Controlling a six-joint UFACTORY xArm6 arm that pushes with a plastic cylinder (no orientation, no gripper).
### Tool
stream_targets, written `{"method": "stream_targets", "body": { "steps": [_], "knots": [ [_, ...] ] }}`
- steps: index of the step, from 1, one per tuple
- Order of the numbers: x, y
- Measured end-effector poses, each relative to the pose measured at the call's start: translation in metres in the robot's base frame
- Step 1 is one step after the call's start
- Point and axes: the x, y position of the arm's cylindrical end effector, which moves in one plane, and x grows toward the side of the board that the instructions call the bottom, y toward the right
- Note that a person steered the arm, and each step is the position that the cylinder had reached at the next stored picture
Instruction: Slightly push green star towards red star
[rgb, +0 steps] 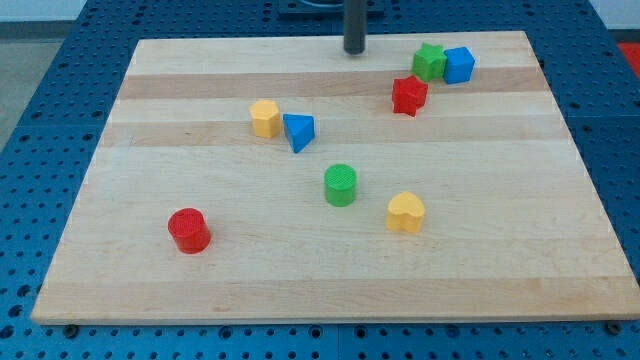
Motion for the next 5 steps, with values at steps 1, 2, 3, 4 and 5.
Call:
{"method": "stream_targets", "body": {
  "steps": [1, 2, 3, 4, 5],
  "knots": [
    [0.000, 0.062],
    [0.002, 0.085],
    [0.009, 0.081],
    [0.021, 0.080],
    [0.021, 0.080]
  ]
}}
